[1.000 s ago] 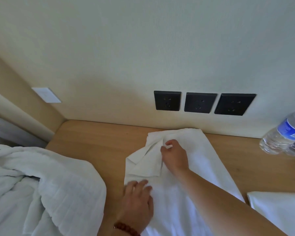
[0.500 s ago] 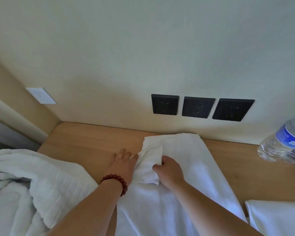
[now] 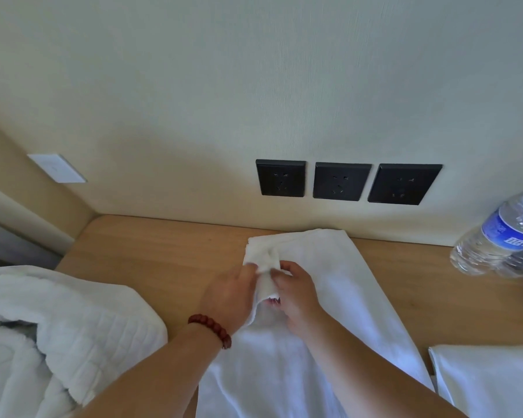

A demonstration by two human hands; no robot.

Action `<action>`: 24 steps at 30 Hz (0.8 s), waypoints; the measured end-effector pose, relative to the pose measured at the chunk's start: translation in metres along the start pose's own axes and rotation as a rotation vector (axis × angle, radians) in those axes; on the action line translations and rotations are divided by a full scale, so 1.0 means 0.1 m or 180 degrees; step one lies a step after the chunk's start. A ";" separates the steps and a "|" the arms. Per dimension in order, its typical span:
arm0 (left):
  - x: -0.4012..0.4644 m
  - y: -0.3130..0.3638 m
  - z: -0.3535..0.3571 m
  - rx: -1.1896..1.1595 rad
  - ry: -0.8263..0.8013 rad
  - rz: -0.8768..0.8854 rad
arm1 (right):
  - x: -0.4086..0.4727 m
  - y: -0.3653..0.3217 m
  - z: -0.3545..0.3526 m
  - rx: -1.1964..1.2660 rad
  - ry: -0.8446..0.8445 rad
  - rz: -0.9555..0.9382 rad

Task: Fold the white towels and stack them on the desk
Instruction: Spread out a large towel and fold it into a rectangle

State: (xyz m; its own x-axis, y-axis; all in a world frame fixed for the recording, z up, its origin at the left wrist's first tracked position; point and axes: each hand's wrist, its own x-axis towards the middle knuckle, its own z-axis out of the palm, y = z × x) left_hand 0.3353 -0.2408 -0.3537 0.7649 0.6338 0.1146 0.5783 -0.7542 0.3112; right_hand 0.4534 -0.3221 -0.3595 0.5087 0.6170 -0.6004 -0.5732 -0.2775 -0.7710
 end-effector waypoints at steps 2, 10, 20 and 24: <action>-0.11 0.04 0.14 -0.0026 0.0055 0.0347 | 0.00 -0.04 0.02 0.0157 -0.0038 0.0146; -0.27 0.14 0.19 -0.0227 0.0209 0.0926 | -0.10 -0.01 -0.10 0.0537 -0.0482 0.0845; -0.04 0.22 0.04 -0.0568 0.0747 -0.0427 | -0.35 0.16 -0.51 0.0800 0.0963 -0.0213; 0.32 0.08 0.11 -0.1010 0.0411 -0.2098 | -0.61 0.41 -0.71 0.0560 0.1565 -0.0968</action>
State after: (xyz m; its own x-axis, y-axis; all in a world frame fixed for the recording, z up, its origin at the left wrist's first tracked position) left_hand 0.3674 -0.2286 -0.3577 0.2368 0.9677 -0.0862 0.7812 -0.1369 0.6090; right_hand 0.4448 -0.4235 -0.3697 0.8798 0.2251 -0.4187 -0.4317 0.0098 -0.9020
